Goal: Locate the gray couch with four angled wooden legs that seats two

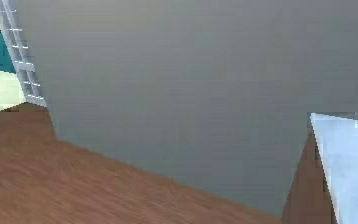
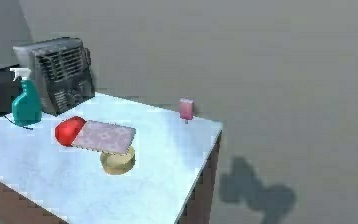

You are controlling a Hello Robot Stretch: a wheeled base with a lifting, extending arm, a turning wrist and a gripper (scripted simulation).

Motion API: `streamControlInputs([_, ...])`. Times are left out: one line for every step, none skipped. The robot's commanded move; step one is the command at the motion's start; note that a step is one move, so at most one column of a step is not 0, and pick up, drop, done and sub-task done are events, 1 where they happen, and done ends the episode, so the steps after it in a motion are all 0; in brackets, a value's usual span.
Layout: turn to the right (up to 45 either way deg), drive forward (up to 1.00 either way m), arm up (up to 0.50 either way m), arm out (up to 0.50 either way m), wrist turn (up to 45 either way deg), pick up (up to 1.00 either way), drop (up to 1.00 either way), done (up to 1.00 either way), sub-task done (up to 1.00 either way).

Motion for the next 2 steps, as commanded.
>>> streamControlInputs([45.0,0.00,0.00,0.00,0.0,0.00,0.00,0.00,0.00])
streamControlInputs([27.0,0.00,0.00,0.00,0.0,0.00,0.00,0.00,0.00])
